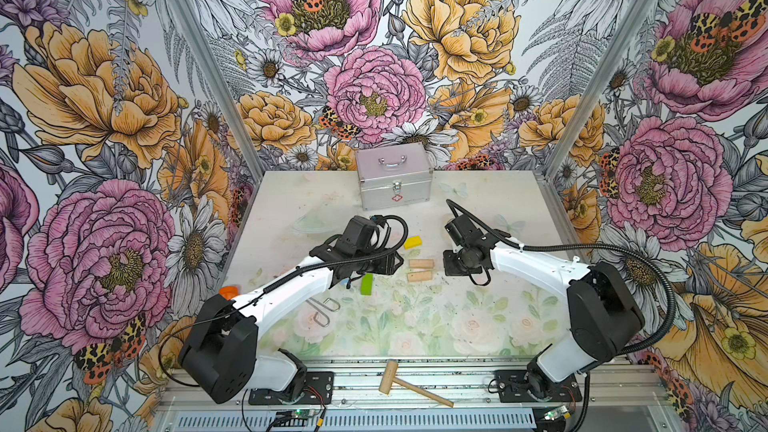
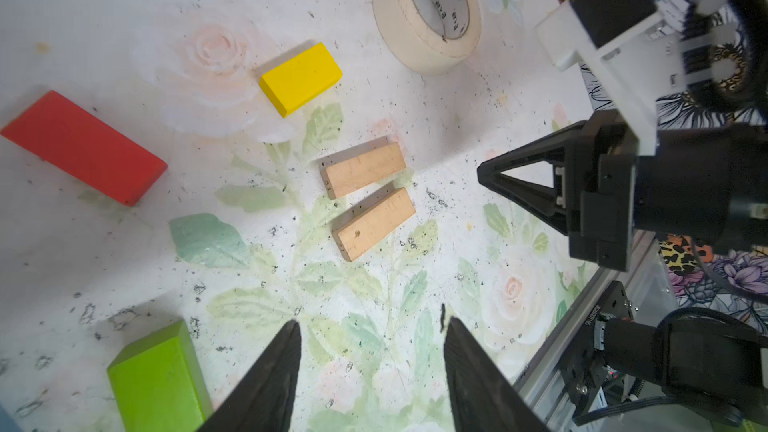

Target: Build the wood block tower

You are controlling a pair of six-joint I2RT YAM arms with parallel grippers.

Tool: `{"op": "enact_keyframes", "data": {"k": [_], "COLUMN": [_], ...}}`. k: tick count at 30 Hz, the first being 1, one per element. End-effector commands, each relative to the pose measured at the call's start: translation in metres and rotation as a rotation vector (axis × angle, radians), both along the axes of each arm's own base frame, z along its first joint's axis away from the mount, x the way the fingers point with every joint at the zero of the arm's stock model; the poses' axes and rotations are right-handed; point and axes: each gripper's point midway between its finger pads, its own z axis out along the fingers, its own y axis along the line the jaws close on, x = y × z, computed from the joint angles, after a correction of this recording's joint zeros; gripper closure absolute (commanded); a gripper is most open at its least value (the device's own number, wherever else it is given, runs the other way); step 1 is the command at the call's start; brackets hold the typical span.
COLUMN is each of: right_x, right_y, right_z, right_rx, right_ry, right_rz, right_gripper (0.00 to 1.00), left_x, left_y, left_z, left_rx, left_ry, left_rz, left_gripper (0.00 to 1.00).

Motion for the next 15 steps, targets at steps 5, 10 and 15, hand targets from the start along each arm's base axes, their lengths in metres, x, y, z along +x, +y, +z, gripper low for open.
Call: {"op": "enact_keyframes", "data": {"k": [5, 10, 15], "right_x": [0.011, 0.015, 0.018], "right_y": [0.020, 0.022, 0.027], "right_z": [0.004, 0.003, 0.005], "right_rx": [0.141, 0.173, 0.203], "right_ry": [-0.045, -0.059, -0.068], "right_rz": [-0.009, -0.029, -0.032], "right_gripper": [0.84, 0.83, 0.81], "left_x": [-0.004, -0.002, 0.003], "left_y": [-0.018, -0.021, -0.025], "left_z": [-0.017, -0.034, -0.047], "left_rx": [0.007, 0.031, 0.052], "left_ry": [0.085, 0.125, 0.153], "left_rz": [-0.028, -0.033, -0.033], "left_gripper": [0.45, 0.46, 0.47]}}
